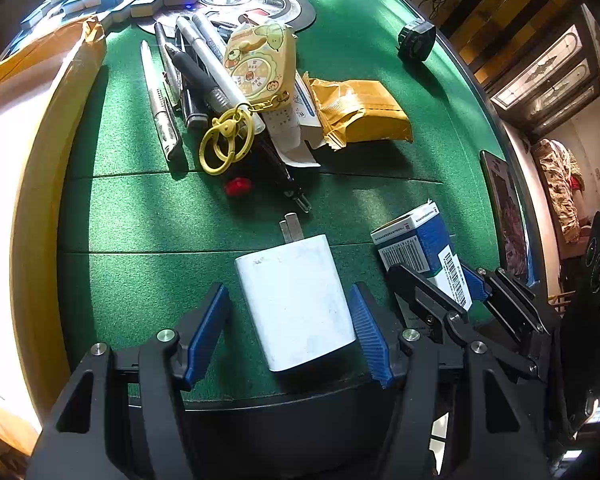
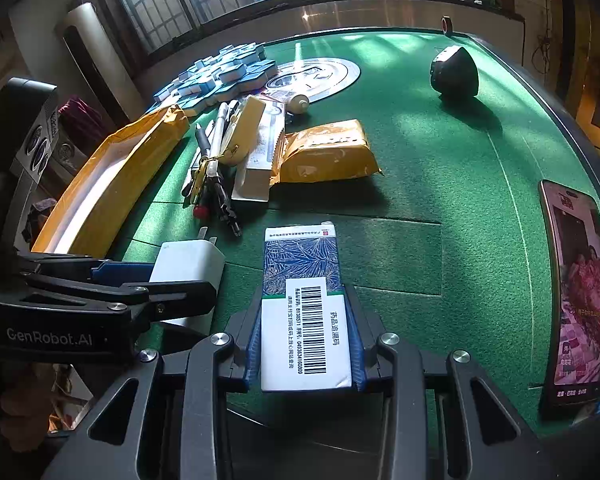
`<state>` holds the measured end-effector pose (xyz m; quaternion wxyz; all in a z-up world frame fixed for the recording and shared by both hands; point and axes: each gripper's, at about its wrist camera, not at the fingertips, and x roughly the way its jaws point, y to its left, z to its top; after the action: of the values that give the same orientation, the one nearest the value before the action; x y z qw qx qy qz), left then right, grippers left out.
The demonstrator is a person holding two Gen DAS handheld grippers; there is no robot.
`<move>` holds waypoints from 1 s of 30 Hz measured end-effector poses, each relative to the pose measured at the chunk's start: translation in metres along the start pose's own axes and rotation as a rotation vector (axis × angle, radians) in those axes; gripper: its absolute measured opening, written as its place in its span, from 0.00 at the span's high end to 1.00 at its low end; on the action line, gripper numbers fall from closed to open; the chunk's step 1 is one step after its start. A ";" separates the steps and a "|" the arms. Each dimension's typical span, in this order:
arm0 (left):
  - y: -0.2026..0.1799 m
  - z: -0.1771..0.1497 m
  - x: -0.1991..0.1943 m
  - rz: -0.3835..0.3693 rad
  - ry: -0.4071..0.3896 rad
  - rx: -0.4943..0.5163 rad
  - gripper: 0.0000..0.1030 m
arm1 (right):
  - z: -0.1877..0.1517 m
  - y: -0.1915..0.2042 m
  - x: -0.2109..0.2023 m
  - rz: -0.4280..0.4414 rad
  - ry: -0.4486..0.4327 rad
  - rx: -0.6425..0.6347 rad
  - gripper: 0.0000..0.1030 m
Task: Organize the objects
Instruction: 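Grasp the white charger with the left tool while the right tool holds the medicine box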
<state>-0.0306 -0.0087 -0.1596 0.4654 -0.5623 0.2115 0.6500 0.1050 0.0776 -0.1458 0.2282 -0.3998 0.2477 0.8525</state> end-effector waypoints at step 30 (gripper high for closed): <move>0.009 -0.004 -0.004 0.009 -0.010 0.021 0.54 | 0.000 0.008 0.001 -0.001 0.006 -0.001 0.70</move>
<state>-0.0364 -0.0177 -0.1592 0.4693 -0.5532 0.2183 0.6527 0.0993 0.0716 -0.1447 0.2277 -0.4026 0.2477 0.8513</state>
